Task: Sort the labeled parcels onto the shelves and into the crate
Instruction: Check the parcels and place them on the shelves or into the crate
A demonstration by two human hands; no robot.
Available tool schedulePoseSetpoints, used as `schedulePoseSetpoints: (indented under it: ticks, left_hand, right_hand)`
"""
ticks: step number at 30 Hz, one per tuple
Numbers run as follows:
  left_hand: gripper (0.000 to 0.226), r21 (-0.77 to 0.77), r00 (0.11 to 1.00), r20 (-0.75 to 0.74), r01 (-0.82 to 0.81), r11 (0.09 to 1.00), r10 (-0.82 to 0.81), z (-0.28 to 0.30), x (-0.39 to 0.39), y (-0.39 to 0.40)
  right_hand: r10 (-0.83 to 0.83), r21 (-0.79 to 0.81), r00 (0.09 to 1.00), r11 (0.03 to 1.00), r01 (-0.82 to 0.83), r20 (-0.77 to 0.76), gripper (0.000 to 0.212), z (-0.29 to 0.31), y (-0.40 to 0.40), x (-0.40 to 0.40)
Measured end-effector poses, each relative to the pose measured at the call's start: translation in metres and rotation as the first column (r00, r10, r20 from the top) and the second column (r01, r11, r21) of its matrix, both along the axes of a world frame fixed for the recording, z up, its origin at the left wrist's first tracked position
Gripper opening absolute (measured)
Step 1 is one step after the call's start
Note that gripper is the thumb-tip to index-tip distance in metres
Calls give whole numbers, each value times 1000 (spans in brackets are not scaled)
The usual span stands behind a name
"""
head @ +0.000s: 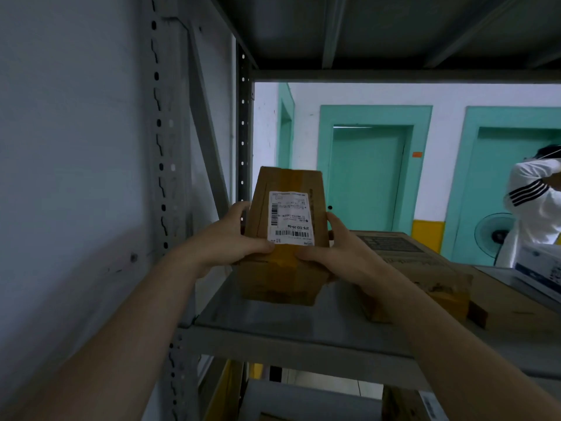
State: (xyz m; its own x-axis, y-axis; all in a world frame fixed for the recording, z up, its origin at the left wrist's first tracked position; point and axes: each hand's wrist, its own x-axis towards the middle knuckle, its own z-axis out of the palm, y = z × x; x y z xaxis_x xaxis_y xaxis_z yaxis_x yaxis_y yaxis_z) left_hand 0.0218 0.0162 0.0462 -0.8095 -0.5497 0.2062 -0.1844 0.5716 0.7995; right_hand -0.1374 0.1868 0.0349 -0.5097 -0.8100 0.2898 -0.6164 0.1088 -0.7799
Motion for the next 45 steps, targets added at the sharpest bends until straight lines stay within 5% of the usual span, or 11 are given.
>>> schedulePoseSetpoints:
  ticks: [2, 5, 11, 15, 20, 33, 38, 42, 45]
  left_hand:
    - [80, 30, 999, 33, -32, 999, 31, 1, -3, -4]
    - [67, 52, 996, 71, -59, 997, 56, -1, -7, -12]
    - [51, 129, 987, 137, -100, 987, 82, -3, -11, -22]
    - [46, 143, 981, 175, -112, 983, 86, -5, -13, -25]
    - [35, 137, 969, 206, -164, 977, 133, -8, -16, -31]
    - [45, 98, 967, 186, -192, 977, 171, -11, -24, -34]
    - [56, -273, 957, 36, -267, 924, 287, 0, -34, -21]
    - [52, -230, 933, -248, -317, 920, 259, 13, -51, 3]
    - [46, -205, 929, -330, -241, 949, 165, 21, -64, 26]
  right_hand:
    - [-24, 63, 998, 998, 20, 63, 63, 4, -7, 1]
    - [-15, 115, 998, 993, 8, 65, 24, 8, -13, 0]
    - [-65, 179, 983, 983, 34, 171, 18, 11, -28, 9]
    - [-68, 241, 988, 970, 33, 139, 37, 11, -35, 14]
    - [-117, 266, 978, 962, 67, 175, 23, 11, -39, 16]
    - [-134, 271, 975, 959, 84, 175, 30, 8, -39, 20]
    - [-246, 197, 962, 956, 219, 122, 84, 13, -26, 7]
    - [-354, 75, 932, 934, 348, 80, 90, 25, 3, -14]
    - [-404, -13, 911, 914, 406, 76, 87, 31, 30, -30]
